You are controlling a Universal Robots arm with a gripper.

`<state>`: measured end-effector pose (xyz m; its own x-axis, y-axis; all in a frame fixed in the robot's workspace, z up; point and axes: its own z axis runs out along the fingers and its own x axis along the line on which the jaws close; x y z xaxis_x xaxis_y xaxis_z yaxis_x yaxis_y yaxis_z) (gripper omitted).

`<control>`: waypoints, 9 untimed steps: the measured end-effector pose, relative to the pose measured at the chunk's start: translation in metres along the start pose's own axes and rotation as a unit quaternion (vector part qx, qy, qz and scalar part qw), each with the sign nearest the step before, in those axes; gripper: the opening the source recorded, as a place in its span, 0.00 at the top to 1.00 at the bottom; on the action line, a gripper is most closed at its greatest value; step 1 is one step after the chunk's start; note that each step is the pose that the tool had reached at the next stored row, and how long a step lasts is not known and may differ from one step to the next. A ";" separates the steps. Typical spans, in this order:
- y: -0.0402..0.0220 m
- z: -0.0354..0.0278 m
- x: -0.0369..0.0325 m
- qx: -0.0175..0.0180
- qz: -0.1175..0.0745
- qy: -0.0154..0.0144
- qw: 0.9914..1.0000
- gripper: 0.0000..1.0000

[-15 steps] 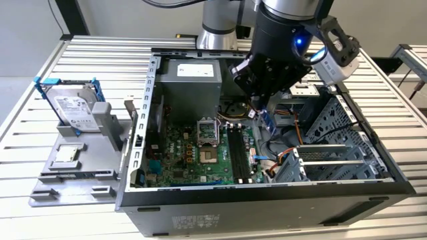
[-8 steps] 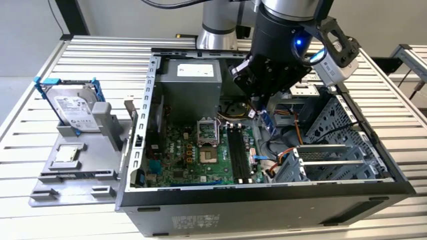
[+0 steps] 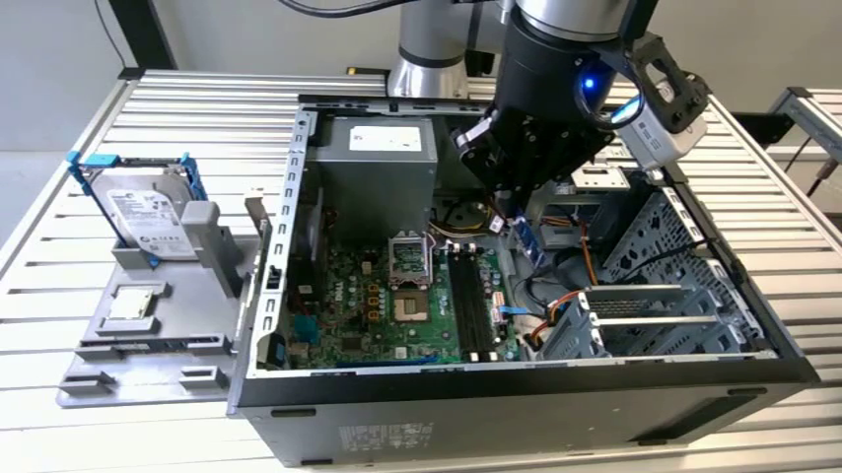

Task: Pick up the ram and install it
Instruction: 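Insert the ram into the slot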

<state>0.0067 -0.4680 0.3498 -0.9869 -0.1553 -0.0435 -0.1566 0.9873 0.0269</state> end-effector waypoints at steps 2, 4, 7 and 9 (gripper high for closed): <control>0.0000 0.0008 0.0000 0.000 0.000 0.000 1.000 1.00; -0.0001 0.0044 0.0002 0.000 0.000 0.000 1.000 1.00; 0.0001 0.0110 0.0004 0.000 0.000 0.000 1.000 1.00; 0.0004 0.0147 0.0004 0.000 0.002 0.000 1.000 1.00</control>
<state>0.0067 -0.4671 0.3351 -0.9874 -0.1522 -0.0435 -0.1534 0.9878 0.0263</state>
